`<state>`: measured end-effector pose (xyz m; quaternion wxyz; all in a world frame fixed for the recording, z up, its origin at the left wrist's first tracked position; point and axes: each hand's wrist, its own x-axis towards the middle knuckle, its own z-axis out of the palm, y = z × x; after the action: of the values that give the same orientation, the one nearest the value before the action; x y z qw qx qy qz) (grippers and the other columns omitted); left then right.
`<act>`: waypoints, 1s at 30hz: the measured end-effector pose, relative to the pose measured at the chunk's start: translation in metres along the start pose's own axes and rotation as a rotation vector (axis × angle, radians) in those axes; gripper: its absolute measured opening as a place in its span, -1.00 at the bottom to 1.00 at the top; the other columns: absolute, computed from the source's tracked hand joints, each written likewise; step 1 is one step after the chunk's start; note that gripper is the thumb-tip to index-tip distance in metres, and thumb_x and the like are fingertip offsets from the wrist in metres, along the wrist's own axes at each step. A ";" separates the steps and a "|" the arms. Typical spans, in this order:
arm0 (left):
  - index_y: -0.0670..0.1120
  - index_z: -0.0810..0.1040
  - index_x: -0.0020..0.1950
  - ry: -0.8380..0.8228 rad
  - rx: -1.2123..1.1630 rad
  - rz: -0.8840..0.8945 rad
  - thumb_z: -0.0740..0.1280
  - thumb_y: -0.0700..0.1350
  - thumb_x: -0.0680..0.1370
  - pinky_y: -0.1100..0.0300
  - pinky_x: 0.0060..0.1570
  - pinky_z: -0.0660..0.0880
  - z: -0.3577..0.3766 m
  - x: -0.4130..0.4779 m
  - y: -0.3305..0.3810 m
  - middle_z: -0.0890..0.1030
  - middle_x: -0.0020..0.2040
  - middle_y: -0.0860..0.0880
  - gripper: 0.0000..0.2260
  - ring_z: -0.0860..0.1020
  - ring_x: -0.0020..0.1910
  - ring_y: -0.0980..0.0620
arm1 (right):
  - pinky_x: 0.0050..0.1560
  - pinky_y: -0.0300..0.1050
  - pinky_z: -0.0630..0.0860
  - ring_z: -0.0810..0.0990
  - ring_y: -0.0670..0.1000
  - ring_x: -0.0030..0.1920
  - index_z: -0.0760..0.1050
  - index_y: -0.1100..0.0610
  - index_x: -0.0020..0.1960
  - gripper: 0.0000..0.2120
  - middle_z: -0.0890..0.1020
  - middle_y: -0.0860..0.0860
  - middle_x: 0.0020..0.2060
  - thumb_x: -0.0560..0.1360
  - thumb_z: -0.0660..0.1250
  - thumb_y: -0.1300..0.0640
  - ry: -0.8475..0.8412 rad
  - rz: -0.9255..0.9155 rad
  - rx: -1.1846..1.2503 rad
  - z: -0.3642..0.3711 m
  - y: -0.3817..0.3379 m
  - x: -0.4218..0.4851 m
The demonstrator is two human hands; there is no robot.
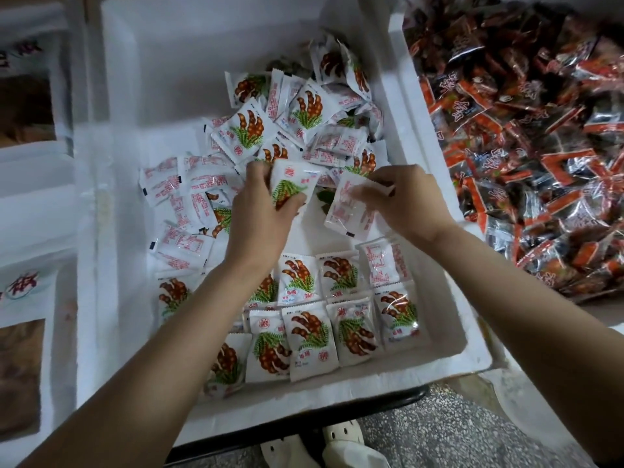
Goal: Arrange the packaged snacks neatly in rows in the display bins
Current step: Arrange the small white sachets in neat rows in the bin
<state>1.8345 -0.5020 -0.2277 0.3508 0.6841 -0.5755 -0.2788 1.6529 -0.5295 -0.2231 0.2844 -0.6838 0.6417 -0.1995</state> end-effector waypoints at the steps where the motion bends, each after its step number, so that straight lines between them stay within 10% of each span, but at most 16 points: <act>1: -0.14 0.35 0.14 0.009 -0.055 -0.038 0.39 -0.15 0.51 0.60 -0.31 0.35 -0.002 -0.004 0.003 0.51 -0.03 0.09 -0.71 0.48 -0.16 0.24 | -0.40 -0.20 0.35 0.45 -0.11 -0.41 0.55 0.20 -0.21 -0.69 0.61 0.05 -0.32 0.48 0.36 -0.06 0.024 -0.019 0.027 -0.006 -0.001 -0.004; 5: -0.08 0.32 0.12 -0.051 -0.292 -0.244 0.31 -0.17 0.57 0.46 -0.23 0.49 0.003 -0.026 0.014 0.50 -0.06 0.12 -0.80 0.50 -0.20 0.28 | -0.36 -0.39 0.38 0.51 -0.22 -0.37 0.53 0.01 -0.14 -0.86 0.62 -0.09 -0.27 0.48 0.36 -0.05 0.211 -0.110 0.168 -0.020 -0.007 -0.038; 8: -0.10 0.35 0.12 -0.174 -0.515 -0.422 0.26 -0.17 0.59 -0.01 -0.07 0.61 0.010 -0.046 0.026 0.55 0.02 -0.04 -0.85 0.58 -0.10 0.05 | -0.22 -0.22 0.56 0.58 -0.13 -0.21 0.55 0.08 -0.10 -0.94 0.62 -0.04 -0.13 0.47 0.38 0.10 0.285 -0.244 0.139 -0.021 -0.003 -0.065; 13: -0.13 0.39 0.18 -0.284 -0.782 -0.611 0.24 -0.04 0.60 0.02 -0.12 0.59 0.014 -0.065 0.046 0.52 0.00 0.03 -0.77 0.53 -0.10 0.18 | 0.10 -0.53 0.36 0.47 -0.28 0.00 0.60 0.15 -0.05 -0.79 0.50 -0.09 -0.03 0.36 0.45 0.36 0.145 -0.359 0.111 -0.006 0.014 -0.100; 20: 0.09 0.45 0.12 -0.416 -0.656 -0.434 0.41 -0.04 0.49 0.01 0.09 0.51 0.012 -0.081 0.040 0.66 -0.01 0.18 -0.75 0.60 0.02 0.21 | -0.01 -0.39 0.49 0.53 -0.26 0.03 0.37 -0.08 0.17 -0.52 0.48 -0.21 0.08 0.31 0.40 -0.16 -0.041 -0.100 0.450 -0.019 0.004 -0.124; 26: -0.04 0.38 0.15 -0.535 -0.346 -0.169 0.35 -0.06 0.53 0.22 0.08 0.51 0.014 -0.094 0.042 0.57 0.07 -0.05 -0.75 0.54 -0.01 0.26 | -0.08 -0.04 0.63 0.66 -0.03 -0.12 0.43 -0.03 0.20 -0.41 0.59 0.04 0.05 0.19 0.41 -0.10 -0.259 0.171 0.528 -0.031 0.012 -0.111; 30: -0.17 0.43 0.15 -0.484 -0.355 -0.148 0.37 -0.14 0.52 0.23 -0.11 0.58 0.012 -0.100 0.043 0.61 0.03 -0.10 -0.74 0.60 -0.03 0.09 | -0.28 -0.34 0.52 0.64 -0.09 -0.32 0.48 0.06 0.18 -0.57 0.69 0.08 -0.23 0.35 0.46 0.18 -0.375 0.175 0.498 -0.039 0.013 -0.109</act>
<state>1.7813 -0.4099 -0.2027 0.2962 0.5660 -0.5333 -0.5545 1.6076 -0.4269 -0.1914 0.5721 -0.5604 0.5661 -0.1957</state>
